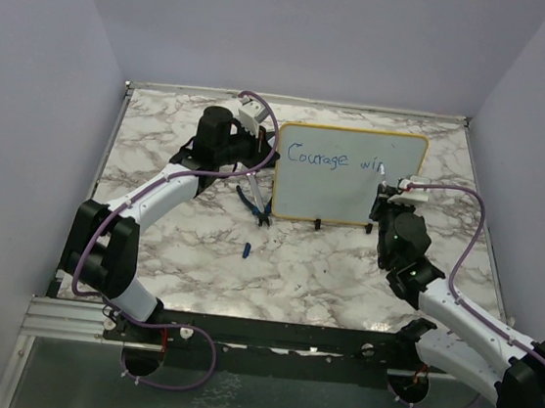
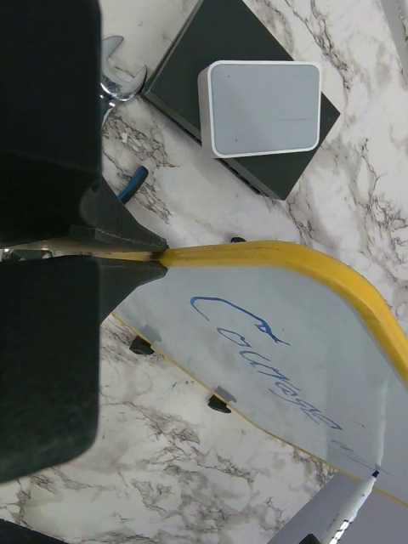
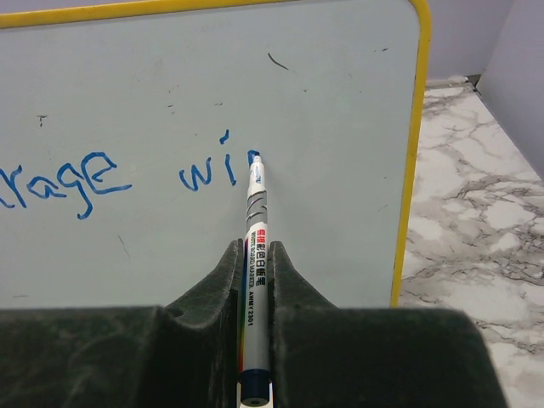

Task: Write a sentence on the whiteboard

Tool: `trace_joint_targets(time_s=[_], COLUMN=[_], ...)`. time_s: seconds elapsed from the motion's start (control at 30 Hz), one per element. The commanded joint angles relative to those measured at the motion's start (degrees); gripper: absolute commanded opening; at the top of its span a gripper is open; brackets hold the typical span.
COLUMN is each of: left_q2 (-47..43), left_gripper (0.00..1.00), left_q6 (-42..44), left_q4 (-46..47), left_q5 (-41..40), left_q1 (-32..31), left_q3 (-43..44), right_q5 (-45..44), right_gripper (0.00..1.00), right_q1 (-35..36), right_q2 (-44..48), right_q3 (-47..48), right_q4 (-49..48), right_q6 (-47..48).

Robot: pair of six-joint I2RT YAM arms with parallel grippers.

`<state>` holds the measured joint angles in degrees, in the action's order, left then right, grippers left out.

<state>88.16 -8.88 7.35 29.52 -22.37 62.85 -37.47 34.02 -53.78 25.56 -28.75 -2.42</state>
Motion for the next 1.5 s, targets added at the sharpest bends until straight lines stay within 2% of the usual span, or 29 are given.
trace_joint_targets(time_s=[0.0,1.07,1.47], left_q2=[-2.1,-2.2,-2.1], left_gripper=[0.0,0.0,0.0], left_q6=[0.7,1.2,1.6], left_q4=[0.1,-0.6,-1.0], left_q5=[0.7,0.3,0.0], left_q1=[-0.4,-0.3,-0.4], left_q3=[-0.8,-0.6,-0.5], right_q5=[-2.7,-1.0,-0.7], right_gripper=[0.01,0.01,0.01], right_q1=[-0.4,-1.2,-1.2], right_q2=[-1.0,-0.4,1.4], right_q3=[1.3,-1.2,-1.0], right_q4=[-1.0,4.0,4.4], right_q6=[0.8,-4.9,-4.2])
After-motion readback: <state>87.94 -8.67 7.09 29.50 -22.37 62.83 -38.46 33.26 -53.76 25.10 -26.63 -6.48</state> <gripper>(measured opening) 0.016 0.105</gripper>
